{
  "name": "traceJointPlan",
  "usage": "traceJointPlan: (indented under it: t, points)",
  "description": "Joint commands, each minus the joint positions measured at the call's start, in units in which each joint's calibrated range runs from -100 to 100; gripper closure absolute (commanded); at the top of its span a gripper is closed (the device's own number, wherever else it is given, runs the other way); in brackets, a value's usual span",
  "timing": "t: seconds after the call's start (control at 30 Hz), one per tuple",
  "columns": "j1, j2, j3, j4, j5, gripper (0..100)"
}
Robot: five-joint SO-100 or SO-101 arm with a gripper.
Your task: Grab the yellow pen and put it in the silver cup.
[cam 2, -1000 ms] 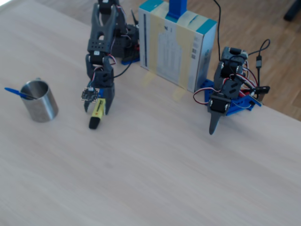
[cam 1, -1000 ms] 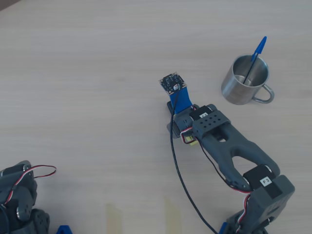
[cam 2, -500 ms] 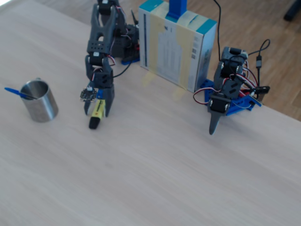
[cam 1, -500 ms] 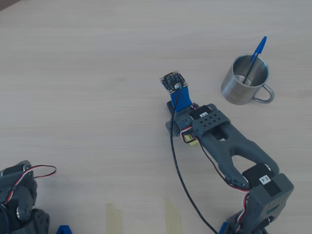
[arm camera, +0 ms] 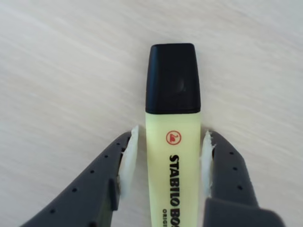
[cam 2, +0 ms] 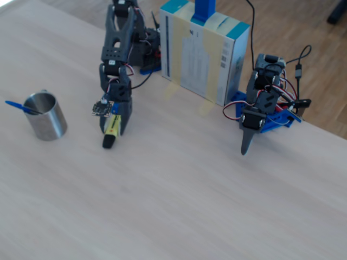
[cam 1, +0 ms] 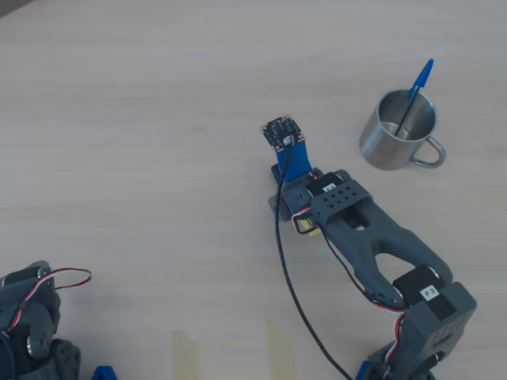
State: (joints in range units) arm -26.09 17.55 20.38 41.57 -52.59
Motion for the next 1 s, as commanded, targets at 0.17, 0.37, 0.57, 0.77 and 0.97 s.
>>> traceJointPlan:
  t: [0.17, 0.37, 0.57, 0.77, 0.97]
  points:
    - [0.7, -0.7, 0.3, 0.8, -0.4, 80]
    - [0.7, -0.7, 0.3, 0.8, -0.4, 80]
    - [0.6, -0.7, 0.3, 0.8, -0.4, 80]
    - [0.7, -0.7, 0.3, 0.8, -0.4, 85]
    - [0.5, -0.7, 0.3, 0.8, -0.4, 86]
